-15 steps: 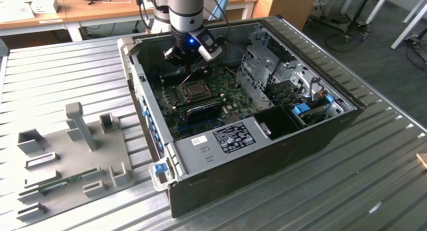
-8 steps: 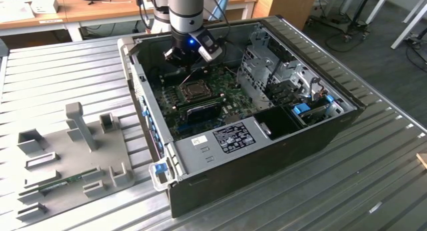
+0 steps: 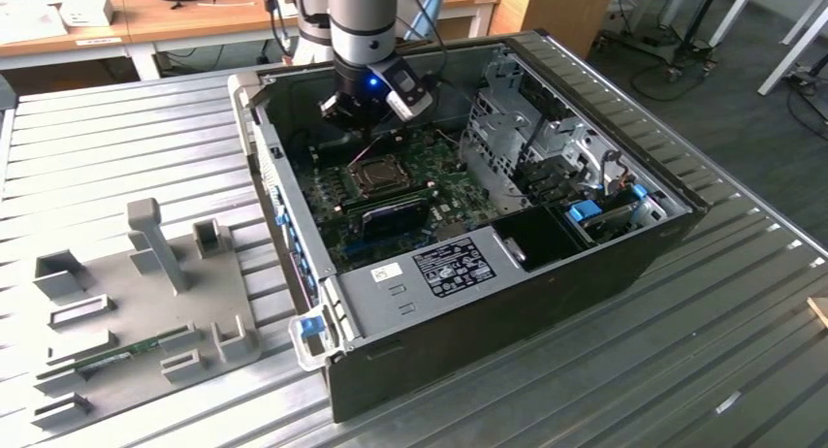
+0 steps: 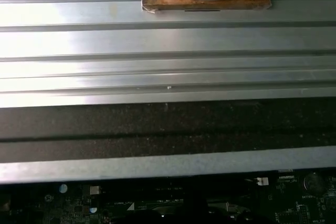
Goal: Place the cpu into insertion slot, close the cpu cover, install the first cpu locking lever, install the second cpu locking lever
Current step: 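Install the first cpu locking lever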
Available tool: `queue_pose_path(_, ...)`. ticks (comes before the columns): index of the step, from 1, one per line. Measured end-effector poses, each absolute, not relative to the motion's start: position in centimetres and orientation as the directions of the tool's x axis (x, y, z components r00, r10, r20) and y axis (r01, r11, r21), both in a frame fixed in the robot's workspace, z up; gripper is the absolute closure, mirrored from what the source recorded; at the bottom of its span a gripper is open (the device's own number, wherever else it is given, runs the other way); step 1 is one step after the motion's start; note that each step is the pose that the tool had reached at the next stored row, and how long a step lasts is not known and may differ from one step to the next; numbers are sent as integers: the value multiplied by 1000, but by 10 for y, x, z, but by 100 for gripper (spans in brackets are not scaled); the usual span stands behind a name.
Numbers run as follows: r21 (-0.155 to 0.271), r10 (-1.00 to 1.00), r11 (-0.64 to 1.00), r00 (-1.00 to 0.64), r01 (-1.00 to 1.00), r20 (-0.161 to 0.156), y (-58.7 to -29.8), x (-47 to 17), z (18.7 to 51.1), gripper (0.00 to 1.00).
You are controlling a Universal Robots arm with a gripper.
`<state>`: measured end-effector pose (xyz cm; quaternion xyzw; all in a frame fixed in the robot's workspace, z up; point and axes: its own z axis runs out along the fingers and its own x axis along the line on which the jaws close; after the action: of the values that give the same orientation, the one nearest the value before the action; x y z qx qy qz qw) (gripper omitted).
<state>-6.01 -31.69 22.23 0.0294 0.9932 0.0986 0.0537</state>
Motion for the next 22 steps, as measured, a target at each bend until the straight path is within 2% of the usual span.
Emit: queue_pose_path(22,198,71,979,-992,49,-101,-318,-57,212,90)
